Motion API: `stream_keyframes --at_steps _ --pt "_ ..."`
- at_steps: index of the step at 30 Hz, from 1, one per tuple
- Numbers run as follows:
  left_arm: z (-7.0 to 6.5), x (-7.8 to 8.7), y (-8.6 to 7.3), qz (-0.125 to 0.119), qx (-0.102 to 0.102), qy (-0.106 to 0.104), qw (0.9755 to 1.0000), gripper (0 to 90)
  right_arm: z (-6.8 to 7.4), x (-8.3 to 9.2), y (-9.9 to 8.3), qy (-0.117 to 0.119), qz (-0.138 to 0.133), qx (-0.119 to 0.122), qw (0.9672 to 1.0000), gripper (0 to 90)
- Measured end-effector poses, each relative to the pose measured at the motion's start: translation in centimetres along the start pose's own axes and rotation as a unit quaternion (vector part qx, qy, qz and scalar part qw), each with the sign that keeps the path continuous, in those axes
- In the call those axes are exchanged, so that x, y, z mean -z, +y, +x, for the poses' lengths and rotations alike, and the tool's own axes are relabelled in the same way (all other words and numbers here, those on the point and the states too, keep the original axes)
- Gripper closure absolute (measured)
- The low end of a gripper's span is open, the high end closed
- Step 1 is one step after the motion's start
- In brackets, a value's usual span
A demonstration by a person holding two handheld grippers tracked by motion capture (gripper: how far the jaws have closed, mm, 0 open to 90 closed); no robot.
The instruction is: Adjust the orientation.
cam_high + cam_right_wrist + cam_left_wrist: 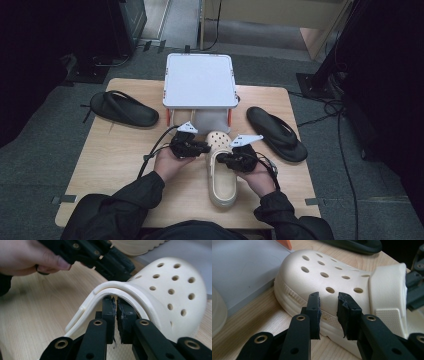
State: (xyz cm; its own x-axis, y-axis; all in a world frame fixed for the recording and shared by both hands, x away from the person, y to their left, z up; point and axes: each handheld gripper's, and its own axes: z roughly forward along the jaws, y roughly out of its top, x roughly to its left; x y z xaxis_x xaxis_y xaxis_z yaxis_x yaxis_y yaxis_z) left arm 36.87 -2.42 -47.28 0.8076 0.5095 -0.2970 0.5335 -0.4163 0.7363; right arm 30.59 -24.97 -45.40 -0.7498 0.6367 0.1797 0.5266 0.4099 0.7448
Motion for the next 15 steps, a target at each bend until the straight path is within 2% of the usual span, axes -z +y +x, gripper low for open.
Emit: stream_keyframes --at_steps 4,9,11,15 --pt "0.0 0.1 0.1 -0.001 0.000 0.000 1.0000 71.5 0.3 0.0 -0.1 0.001 0.009 0.007 0.9999 83.7" --pt "0.2 0.5 0.2 -0.003 0.003 -0.002 1.0000 70.8 0.4 1.0 -0.2 0.009 0.002 0.000 1.0000 79.8" --pt "0.2 0.7 0.3 -0.006 0.005 -0.003 1.0000 70.5 0.6 1.5 -0.1 0.014 -0.004 0.002 0.9999 79.4" --pt "0.2 1.4 0.6 -0.009 0.003 -0.004 0.9999 69.5 0.8 3.0 0.2 0.010 -0.035 0.006 0.9993 78.3"
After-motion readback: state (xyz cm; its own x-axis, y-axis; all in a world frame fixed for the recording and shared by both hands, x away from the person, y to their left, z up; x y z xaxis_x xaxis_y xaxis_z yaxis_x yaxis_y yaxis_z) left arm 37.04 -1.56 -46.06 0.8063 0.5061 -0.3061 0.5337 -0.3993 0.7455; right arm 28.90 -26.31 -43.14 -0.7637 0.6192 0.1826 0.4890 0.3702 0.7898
